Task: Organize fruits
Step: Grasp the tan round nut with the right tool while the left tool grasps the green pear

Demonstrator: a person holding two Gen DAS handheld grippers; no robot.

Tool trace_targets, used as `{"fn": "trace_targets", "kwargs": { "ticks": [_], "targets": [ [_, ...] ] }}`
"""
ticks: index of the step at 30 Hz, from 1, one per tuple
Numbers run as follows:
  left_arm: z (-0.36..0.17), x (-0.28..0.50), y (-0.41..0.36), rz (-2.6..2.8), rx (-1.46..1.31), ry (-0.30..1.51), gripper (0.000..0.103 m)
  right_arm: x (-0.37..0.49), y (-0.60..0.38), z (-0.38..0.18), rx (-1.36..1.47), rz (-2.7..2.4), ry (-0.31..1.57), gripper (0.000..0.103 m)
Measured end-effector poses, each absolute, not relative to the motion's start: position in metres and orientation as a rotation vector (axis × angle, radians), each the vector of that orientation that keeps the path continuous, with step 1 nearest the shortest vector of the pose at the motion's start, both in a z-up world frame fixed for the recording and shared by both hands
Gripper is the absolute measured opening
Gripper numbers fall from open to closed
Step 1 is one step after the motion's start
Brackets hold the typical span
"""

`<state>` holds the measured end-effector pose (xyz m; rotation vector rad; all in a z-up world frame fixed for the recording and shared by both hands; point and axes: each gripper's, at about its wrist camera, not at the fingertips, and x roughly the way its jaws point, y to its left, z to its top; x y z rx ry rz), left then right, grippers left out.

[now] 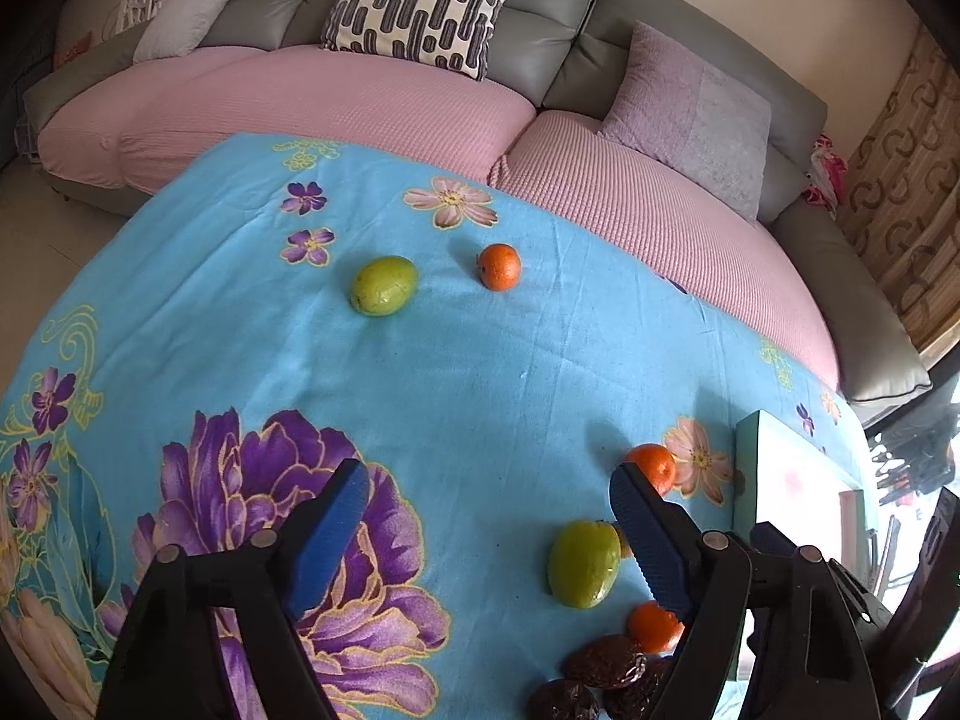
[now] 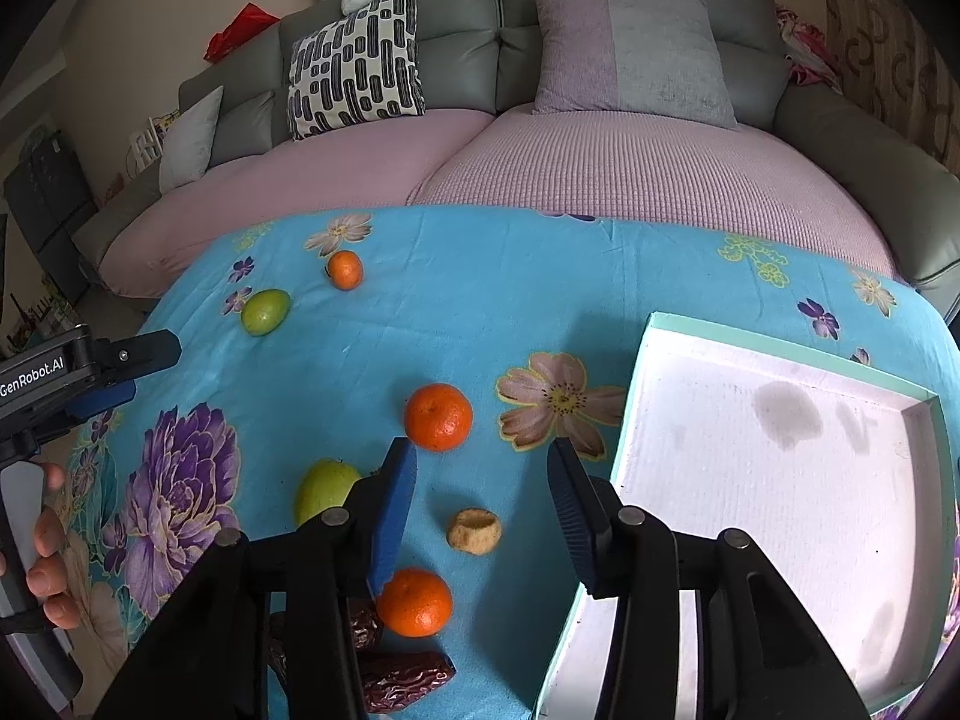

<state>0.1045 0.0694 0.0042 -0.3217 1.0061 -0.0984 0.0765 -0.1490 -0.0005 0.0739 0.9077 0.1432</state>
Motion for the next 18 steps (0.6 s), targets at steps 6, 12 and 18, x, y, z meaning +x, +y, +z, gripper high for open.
{"fn": "trace_targets", "kwargs": {
  "ticks": [6,12,18],
  "targets": [
    [-0.018,0.106,0.037,-0.171,-0.299,1.099,0.084,0.084,-0.144,-0.030,0.067,0.156,1.024,0.040],
    [-0.038,0.109,0.027,-0.201,-0.334,1.175,0.066,0.086,-0.142,-0.053,0.056,0.161,1.086,0.034],
    [-0.042,0.108,0.023,-0.218,-0.350,1.190,0.058,0.083,-0.138,-0.053,0.041,0.188,1.086,0.027]
  ]
}}
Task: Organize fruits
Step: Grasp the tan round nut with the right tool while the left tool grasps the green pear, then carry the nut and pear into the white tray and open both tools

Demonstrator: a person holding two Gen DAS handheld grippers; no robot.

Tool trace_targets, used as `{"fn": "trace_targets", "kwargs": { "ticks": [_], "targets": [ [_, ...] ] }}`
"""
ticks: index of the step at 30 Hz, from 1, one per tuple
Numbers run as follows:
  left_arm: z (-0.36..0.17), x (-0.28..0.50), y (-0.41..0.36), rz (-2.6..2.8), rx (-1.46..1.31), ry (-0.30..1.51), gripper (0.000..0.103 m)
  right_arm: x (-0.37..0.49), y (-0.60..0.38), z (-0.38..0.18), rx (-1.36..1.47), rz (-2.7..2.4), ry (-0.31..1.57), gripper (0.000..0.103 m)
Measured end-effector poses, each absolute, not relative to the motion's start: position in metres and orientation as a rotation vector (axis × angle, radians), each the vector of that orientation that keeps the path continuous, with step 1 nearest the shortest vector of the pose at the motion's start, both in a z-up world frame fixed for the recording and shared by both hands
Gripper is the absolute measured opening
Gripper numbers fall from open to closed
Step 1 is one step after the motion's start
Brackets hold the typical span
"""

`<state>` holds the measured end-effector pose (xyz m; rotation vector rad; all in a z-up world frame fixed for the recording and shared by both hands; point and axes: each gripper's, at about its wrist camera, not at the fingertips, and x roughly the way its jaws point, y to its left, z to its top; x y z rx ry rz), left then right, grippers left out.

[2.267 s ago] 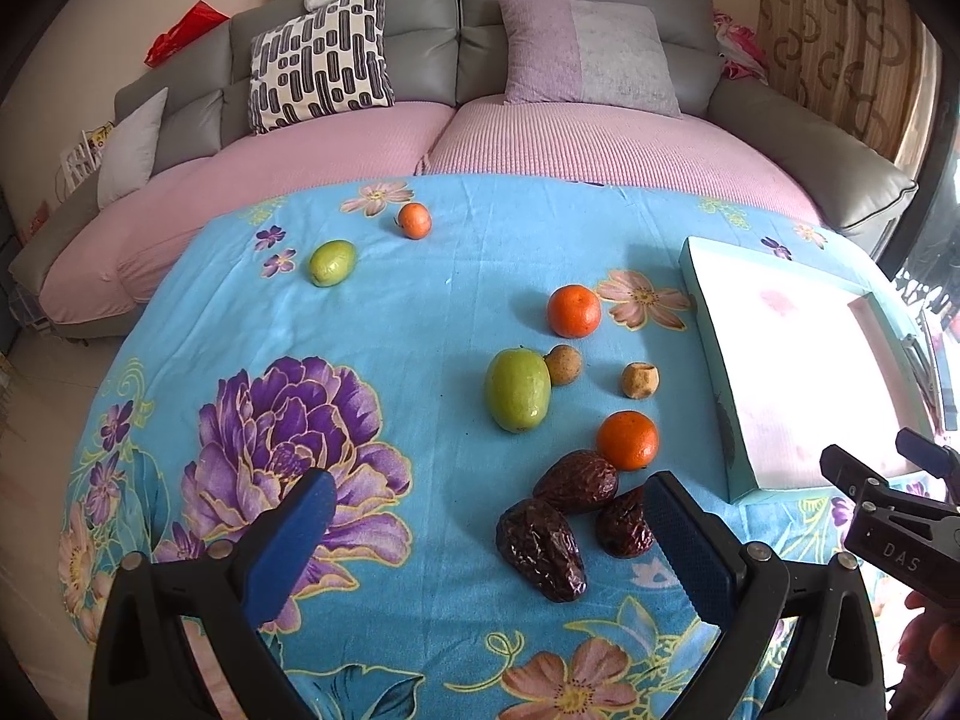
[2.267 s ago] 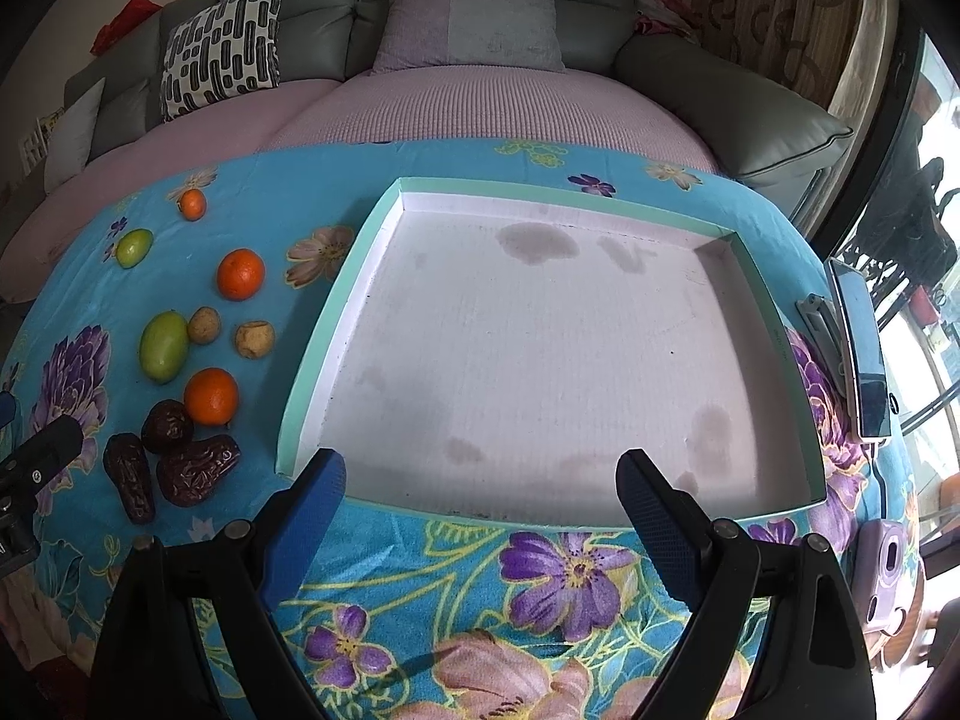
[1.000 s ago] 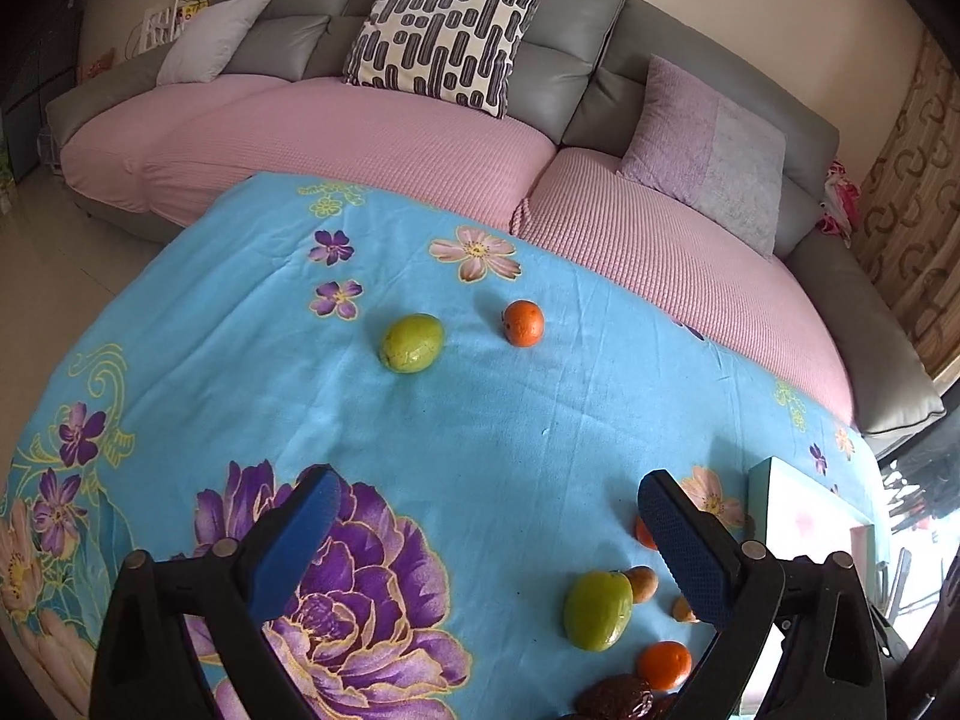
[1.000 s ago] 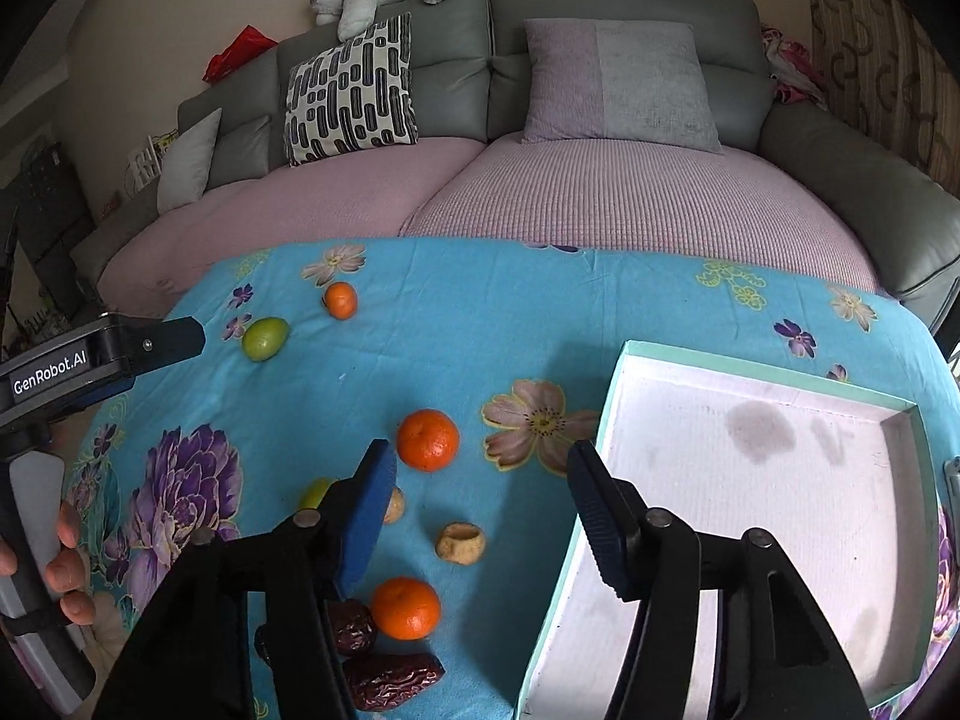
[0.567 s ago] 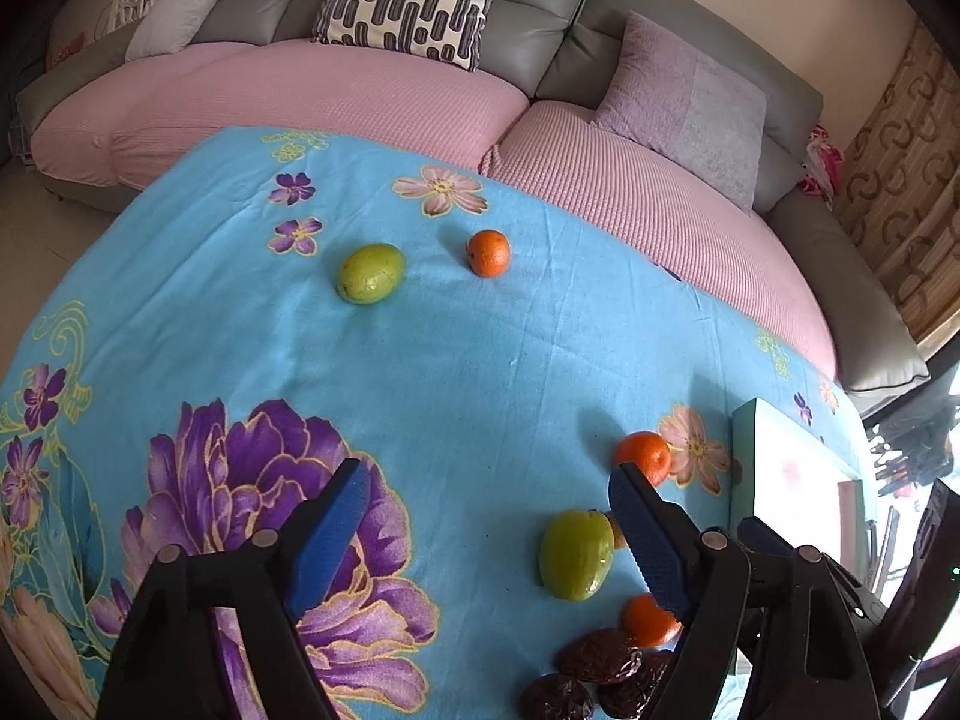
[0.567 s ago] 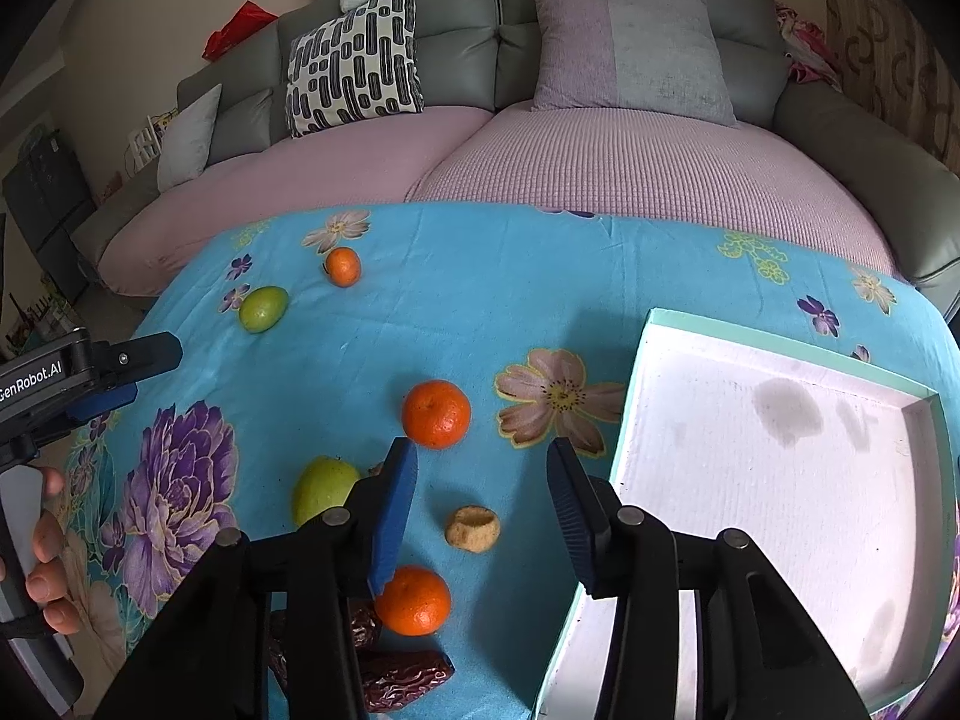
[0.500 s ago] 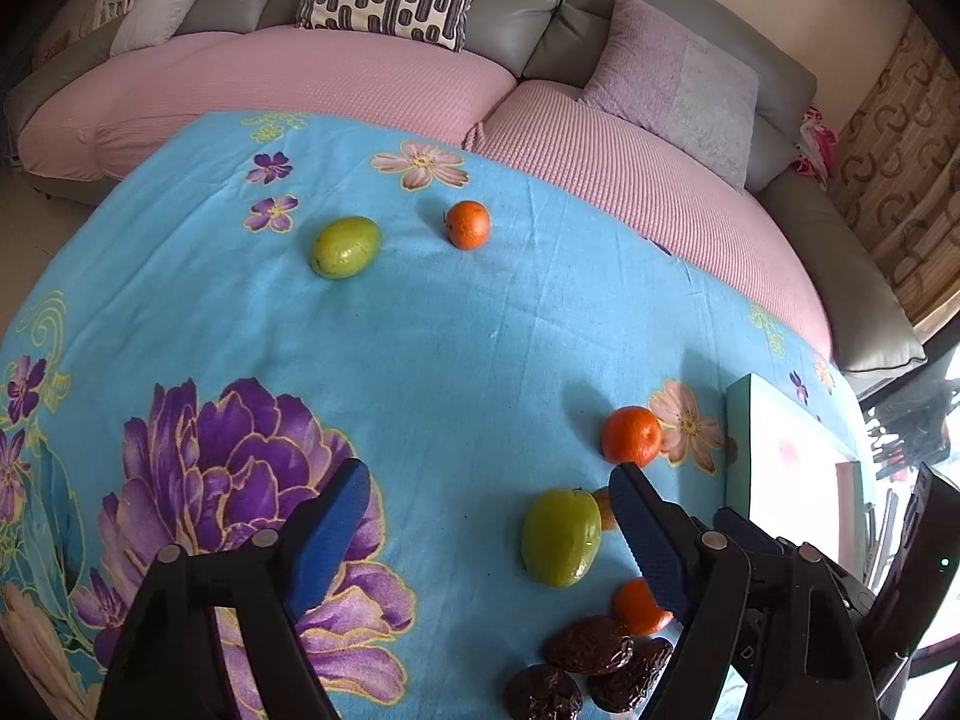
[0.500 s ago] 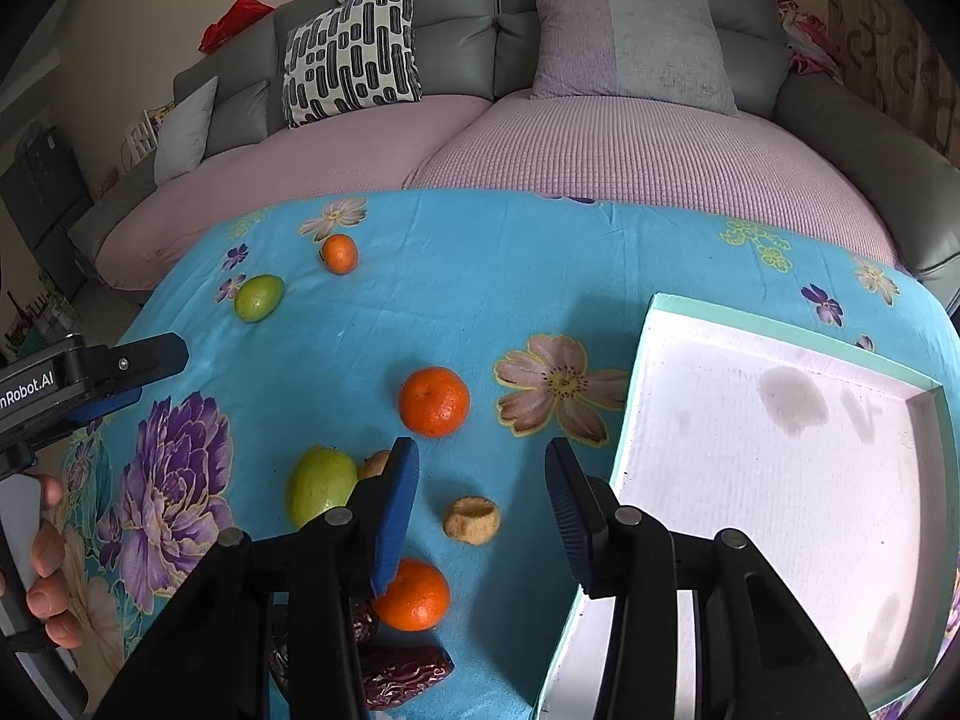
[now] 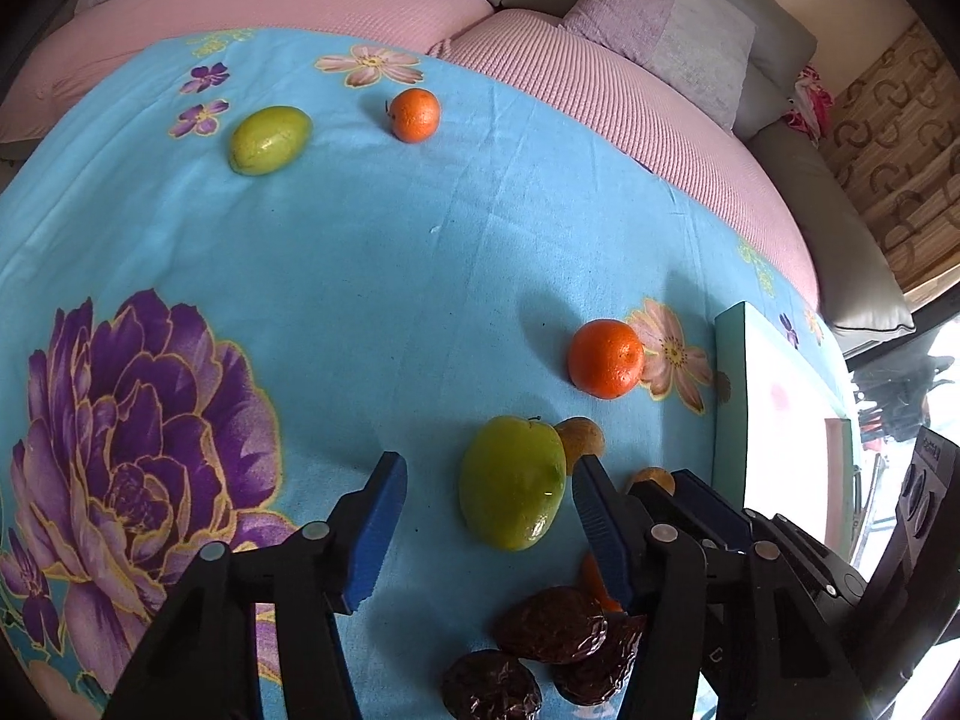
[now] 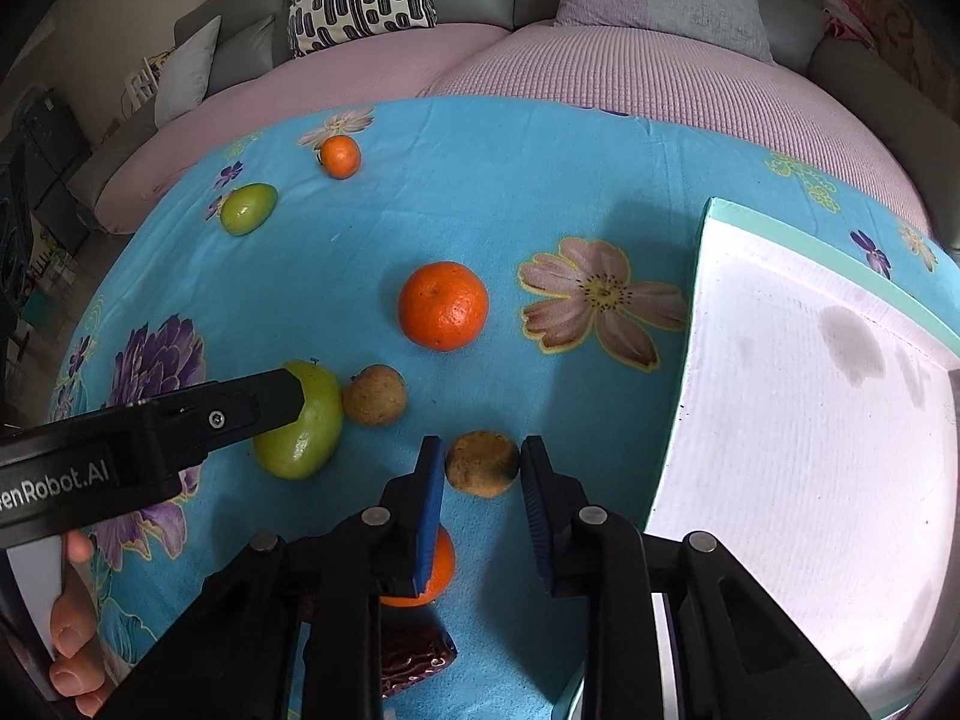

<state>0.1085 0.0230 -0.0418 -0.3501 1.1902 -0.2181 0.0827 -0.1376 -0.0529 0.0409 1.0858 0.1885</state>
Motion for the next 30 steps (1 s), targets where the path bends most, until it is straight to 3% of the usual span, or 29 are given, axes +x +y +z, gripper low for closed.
{"fn": "trace_targets", "kwargs": {
  "ticks": [6,19,30],
  "targets": [
    [-0.045,0.110,0.017,-0.248,-0.370,1.200,0.040,0.083,-0.145,-0.050,0.072,0.180,1.081,0.027],
    [-0.007,0.100,0.025,-0.256,-0.387,1.072,0.039,0.067,-0.181,-0.003,0.137,0.109,0.934,0.027],
    [0.014,0.079,-0.056,-0.490,-0.231,1.014,0.039,0.042,-0.292,-0.001,0.301,-0.279,0.924,0.027]
  ]
}}
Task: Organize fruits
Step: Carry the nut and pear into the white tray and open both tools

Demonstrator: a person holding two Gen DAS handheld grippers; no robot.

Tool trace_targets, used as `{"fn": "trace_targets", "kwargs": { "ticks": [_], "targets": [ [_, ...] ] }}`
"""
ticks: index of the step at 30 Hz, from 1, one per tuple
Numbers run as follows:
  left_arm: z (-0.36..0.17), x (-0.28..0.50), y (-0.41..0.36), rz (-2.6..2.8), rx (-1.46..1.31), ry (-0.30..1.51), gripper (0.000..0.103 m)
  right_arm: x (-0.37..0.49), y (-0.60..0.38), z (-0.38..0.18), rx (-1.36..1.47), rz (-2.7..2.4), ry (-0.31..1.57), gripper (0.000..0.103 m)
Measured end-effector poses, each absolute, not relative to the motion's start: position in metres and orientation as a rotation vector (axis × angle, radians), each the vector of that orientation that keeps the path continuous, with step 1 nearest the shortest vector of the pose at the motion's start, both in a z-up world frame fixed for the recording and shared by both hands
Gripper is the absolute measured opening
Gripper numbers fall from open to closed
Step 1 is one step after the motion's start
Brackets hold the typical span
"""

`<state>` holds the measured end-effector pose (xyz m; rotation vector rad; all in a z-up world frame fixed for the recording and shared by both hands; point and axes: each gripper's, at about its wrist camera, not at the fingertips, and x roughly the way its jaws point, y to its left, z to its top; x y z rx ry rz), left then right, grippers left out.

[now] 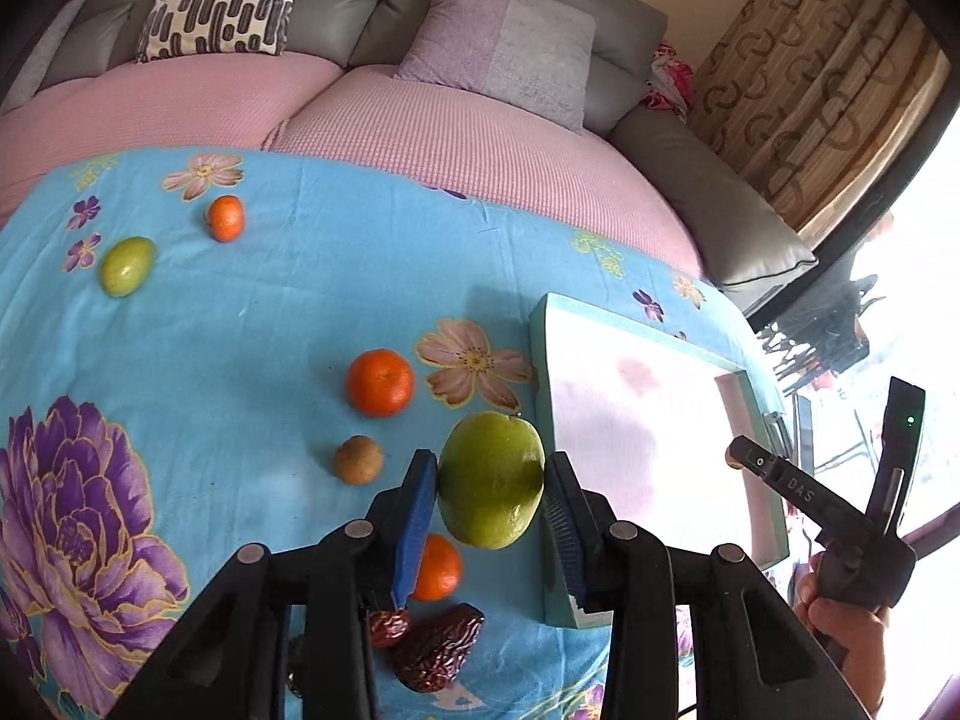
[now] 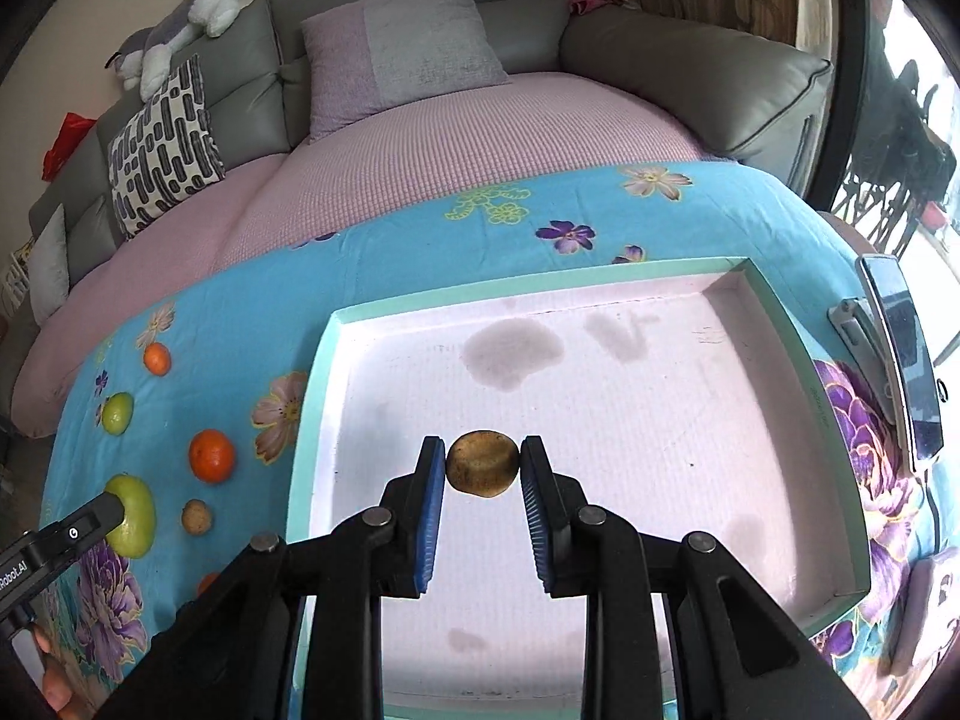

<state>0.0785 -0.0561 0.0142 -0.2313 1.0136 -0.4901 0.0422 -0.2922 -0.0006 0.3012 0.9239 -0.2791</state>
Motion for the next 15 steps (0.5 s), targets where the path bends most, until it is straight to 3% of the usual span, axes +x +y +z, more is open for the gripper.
{"fn": "trace_targets", "kwargs": {
  "ticks": [8,15],
  "targets": [
    [0.008,0.052,-0.124,-0.649,-0.061,1.001,0.039,0.008,-0.356,0.002,0.374,-0.496,0.906,0.027],
    [-0.010,0.043,-0.155,-0.700,0.029,1.025,0.038,0.012,-0.353,-0.010,0.375,-0.468,0.939,0.027]
  ]
}}
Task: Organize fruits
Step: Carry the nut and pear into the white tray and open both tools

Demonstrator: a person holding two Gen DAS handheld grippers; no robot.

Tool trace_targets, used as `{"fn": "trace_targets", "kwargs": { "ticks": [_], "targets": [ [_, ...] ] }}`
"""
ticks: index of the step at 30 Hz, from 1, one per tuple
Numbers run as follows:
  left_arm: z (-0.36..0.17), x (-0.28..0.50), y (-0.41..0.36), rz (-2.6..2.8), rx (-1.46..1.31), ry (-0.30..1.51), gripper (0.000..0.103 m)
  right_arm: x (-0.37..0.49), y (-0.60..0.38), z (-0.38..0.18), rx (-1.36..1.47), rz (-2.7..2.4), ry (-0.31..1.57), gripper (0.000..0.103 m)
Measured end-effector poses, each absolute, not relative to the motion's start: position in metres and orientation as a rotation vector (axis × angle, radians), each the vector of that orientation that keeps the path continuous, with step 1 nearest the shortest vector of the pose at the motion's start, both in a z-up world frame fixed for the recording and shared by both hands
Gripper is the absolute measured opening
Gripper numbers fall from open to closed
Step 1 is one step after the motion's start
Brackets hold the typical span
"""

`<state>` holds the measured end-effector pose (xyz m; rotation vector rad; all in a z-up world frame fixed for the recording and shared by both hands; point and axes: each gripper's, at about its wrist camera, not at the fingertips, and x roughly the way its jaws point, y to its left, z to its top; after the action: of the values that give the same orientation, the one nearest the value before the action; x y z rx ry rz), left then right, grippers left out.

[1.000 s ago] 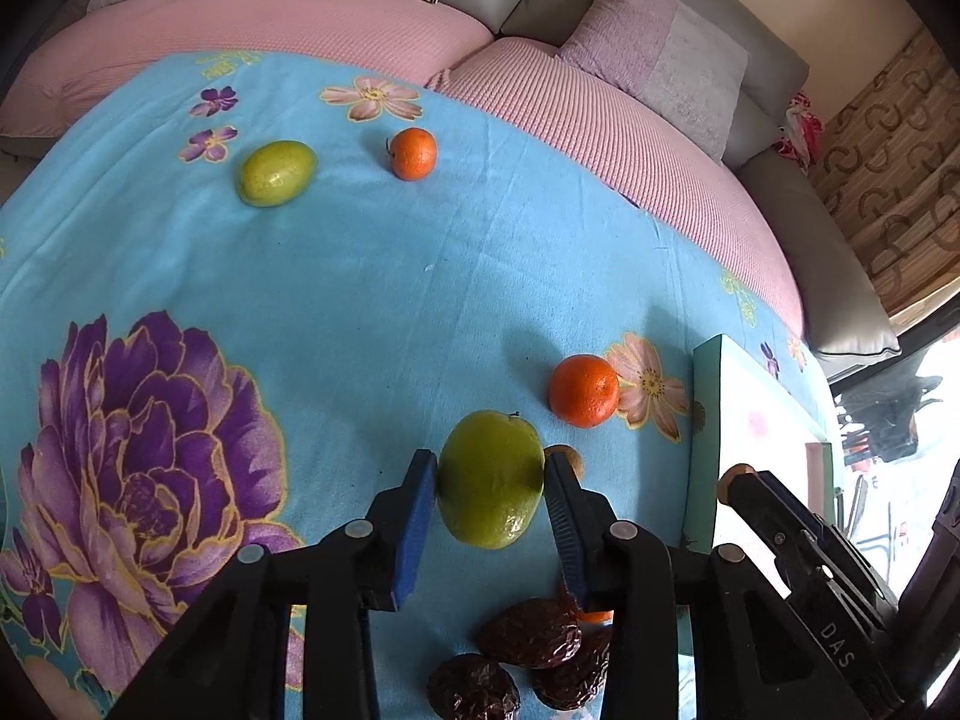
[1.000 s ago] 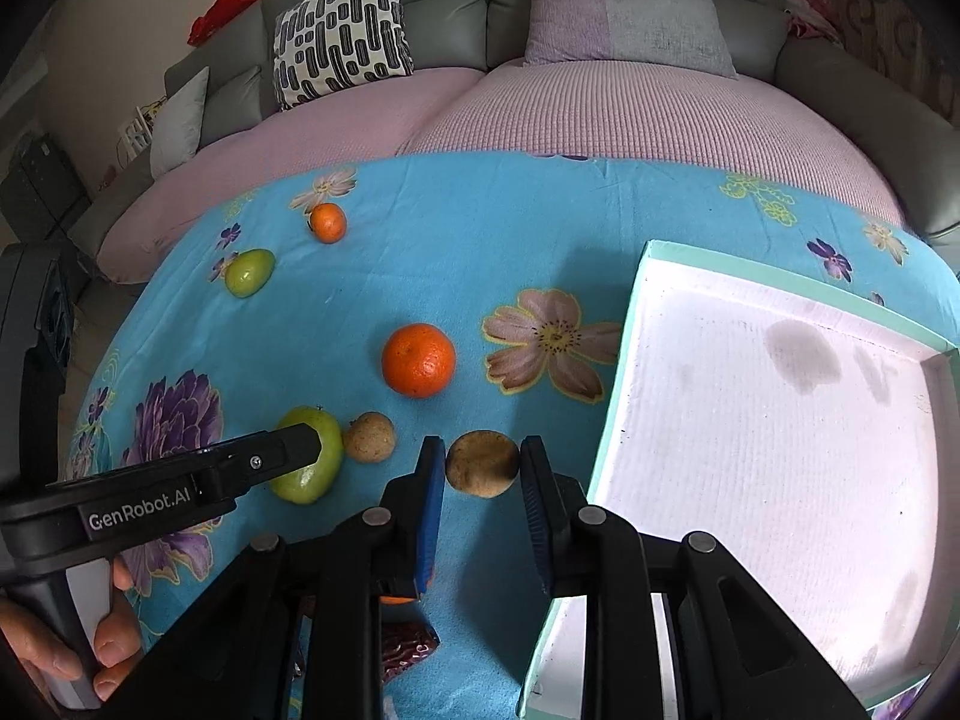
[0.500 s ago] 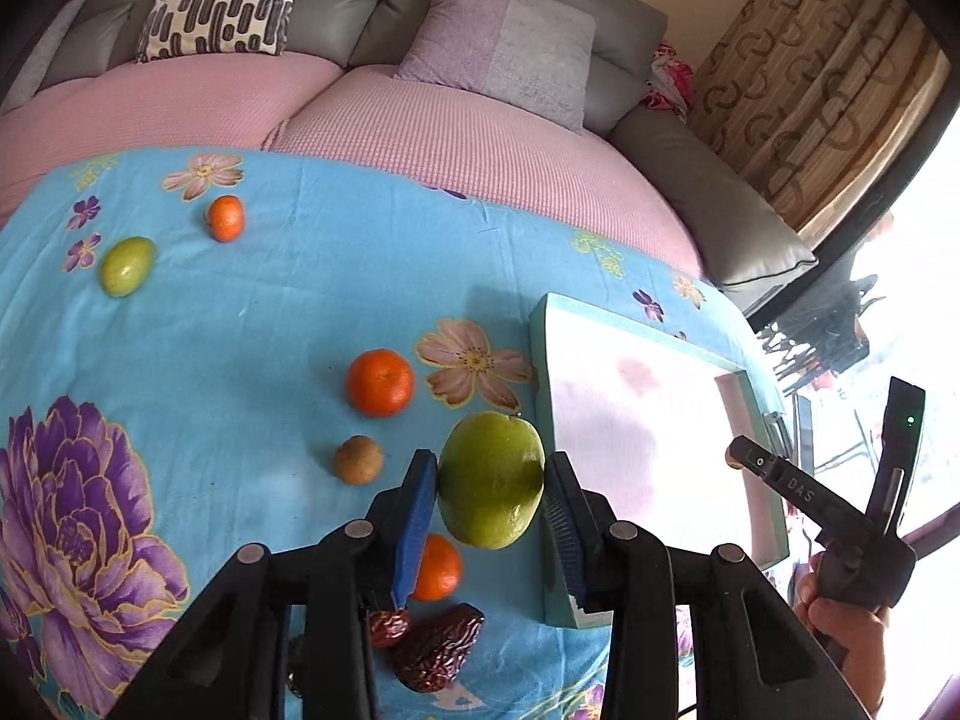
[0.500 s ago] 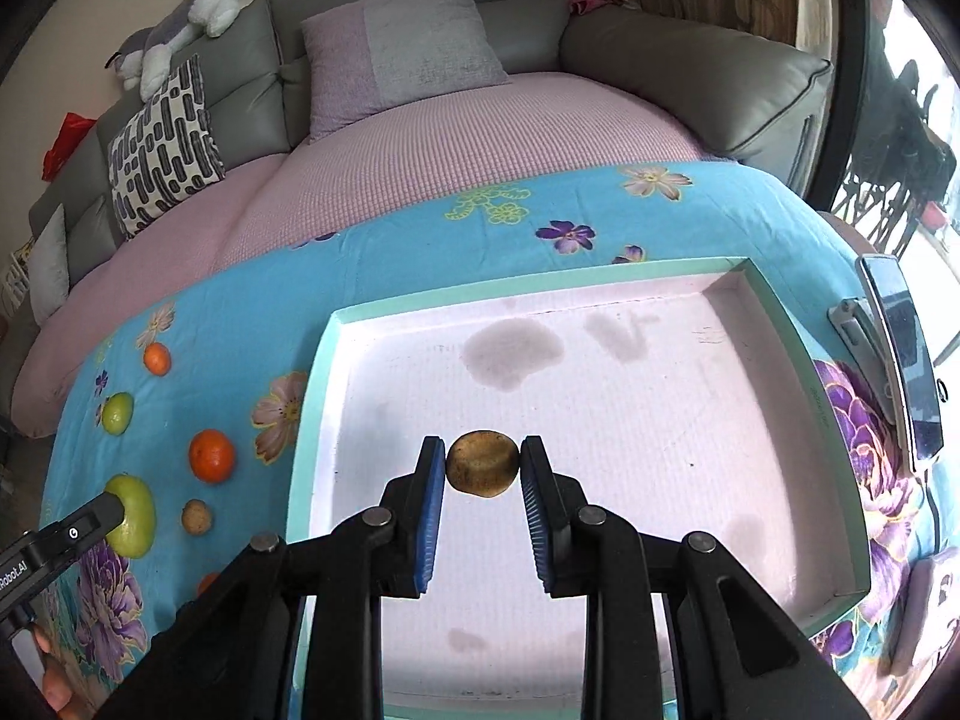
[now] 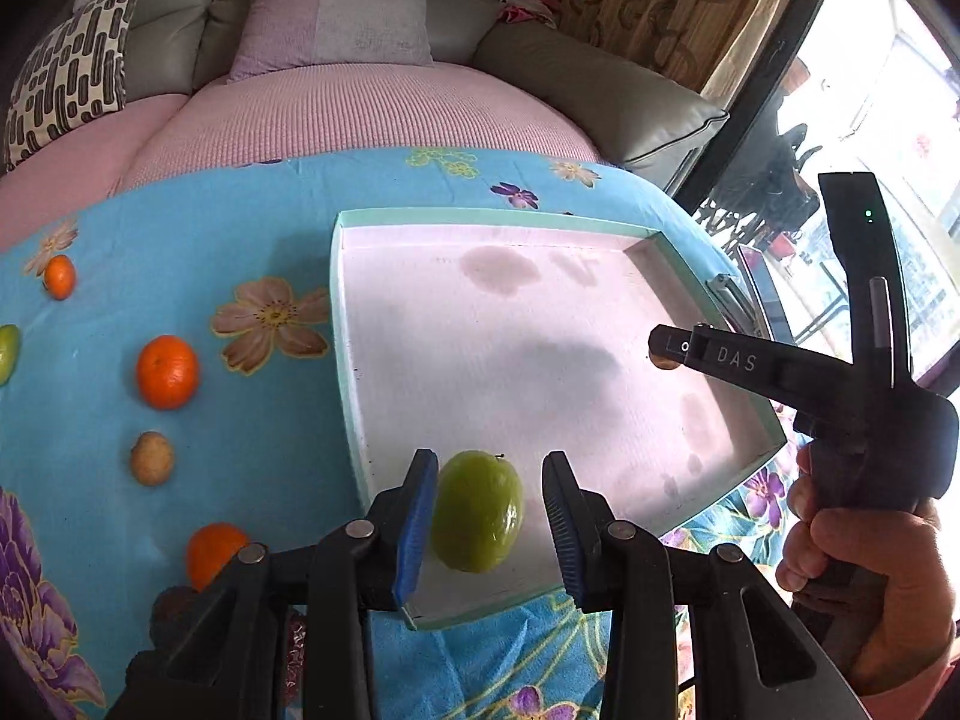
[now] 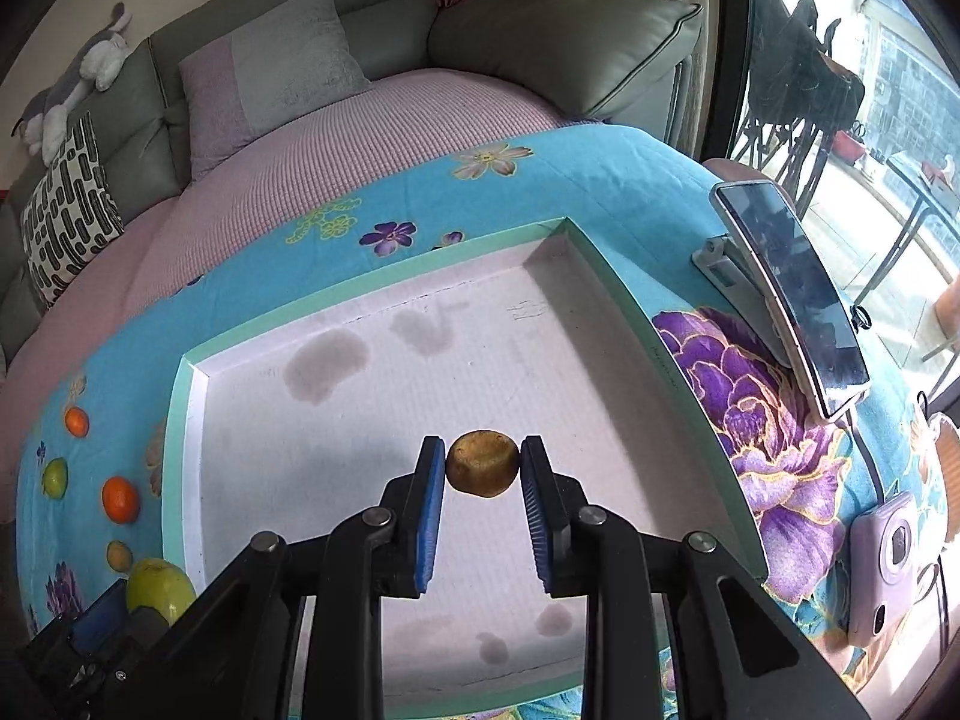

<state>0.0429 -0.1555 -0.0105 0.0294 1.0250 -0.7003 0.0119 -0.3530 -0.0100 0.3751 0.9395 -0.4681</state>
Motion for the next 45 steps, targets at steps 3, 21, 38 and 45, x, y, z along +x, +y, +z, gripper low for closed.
{"fn": "trace_targets", "kwargs": {
  "ticks": [3,21,38,45],
  "targets": [
    [-0.015,0.042,-0.158,-0.697,0.047,1.036,0.038,0.016,-0.353,-0.019,0.380,-0.458,0.964,0.027],
    [-0.009,0.061,-0.124,-0.575,-0.054,1.037,0.043,0.024,-0.352,-0.038,0.378,-0.465,1.036,0.027],
    [-0.030,0.098,-0.022,-0.093,-0.161,1.044,0.103,0.026,-0.347,-0.037,0.368,-0.448,1.022,0.089],
    [-0.021,0.097,0.009,-0.040,-0.205,0.956,0.103,0.033,-0.319,-0.026,0.315,-0.370,0.950,0.094]
  ]
}}
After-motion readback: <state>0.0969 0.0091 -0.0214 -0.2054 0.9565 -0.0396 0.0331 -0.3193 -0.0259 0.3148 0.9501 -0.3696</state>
